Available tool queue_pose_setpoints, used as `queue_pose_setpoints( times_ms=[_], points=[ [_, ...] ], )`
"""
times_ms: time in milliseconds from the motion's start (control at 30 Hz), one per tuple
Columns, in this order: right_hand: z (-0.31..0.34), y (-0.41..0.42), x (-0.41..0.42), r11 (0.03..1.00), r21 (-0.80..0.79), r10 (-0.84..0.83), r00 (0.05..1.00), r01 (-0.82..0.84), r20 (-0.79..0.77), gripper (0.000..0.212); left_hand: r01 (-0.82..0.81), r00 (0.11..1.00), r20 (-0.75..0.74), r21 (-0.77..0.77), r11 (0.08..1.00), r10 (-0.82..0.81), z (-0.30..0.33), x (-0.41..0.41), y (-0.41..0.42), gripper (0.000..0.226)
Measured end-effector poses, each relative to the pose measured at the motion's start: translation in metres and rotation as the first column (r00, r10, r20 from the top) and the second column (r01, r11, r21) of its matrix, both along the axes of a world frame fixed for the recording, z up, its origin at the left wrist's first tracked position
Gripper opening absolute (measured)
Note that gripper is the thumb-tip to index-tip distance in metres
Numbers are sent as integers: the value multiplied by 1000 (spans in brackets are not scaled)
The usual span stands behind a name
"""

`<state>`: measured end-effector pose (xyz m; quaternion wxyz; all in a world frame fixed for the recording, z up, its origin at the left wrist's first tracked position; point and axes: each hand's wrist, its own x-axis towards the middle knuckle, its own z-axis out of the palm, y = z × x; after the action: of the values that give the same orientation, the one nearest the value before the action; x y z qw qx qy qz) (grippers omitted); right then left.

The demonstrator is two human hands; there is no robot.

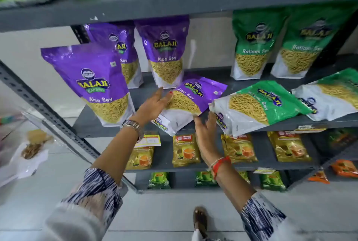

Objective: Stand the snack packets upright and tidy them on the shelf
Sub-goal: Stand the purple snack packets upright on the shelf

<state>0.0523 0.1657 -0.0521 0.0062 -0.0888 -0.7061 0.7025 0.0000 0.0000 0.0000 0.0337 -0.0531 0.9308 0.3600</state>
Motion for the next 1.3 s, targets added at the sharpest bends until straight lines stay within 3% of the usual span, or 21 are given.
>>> queue_pose_setpoints(
  times_ms=[67,133,233,333,433,533,633,733,867,1000,1167,1300],
  points=[
    [-8,-6,-16,998,-61,-18,980,31,197,53,-25,995,96,31,999,22,-5,-22,-7,44],
    [-16,-15,-27,964,-236,-35,944,118,328,41,-27,981,195,58,998,16,-12,-41,-15,28],
    [-21,-28,-48,886,-404,-70,926,229,371,22,-54,971,235,69,996,36,-20,-68,-21,40],
    [-28,-32,-62,874,-386,-137,912,295,387,14,-28,956,292,13,1000,23,-23,-86,-28,45],
    [-30,-31,-68,872,-358,-173,895,333,411,21,-19,955,297,103,995,-12,-28,-94,-29,41],
    [-32,-30,-68,904,-242,-228,877,352,424,23,-90,953,303,237,967,14,-31,-91,-25,27],
    [-31,-31,-66,900,-203,-277,865,386,418,22,-238,921,386,466,852,47,-34,-87,-26,21],
    [-29,-31,-57,876,-217,-325,860,430,393,18,-335,895,444,590,735,51,-31,-76,-27,22],
    [-24,-27,-43,883,-230,-323,886,408,332,13,-279,945,324,720,635,47,-27,-46,-26,44],
    [-10,-19,-28,917,-186,-315,927,352,203,24,-254,967,216,758,601,136,-25,-5,-26,24],
    [7,-7,-4,946,-207,-257,966,249,-13,24,-240,960,154,885,400,235,-25,48,-23,17],
    [20,-1,20,946,-258,-237,963,197,-132,20,-162,958,48,904,395,283,-22,83,-29,20]
  ],
)
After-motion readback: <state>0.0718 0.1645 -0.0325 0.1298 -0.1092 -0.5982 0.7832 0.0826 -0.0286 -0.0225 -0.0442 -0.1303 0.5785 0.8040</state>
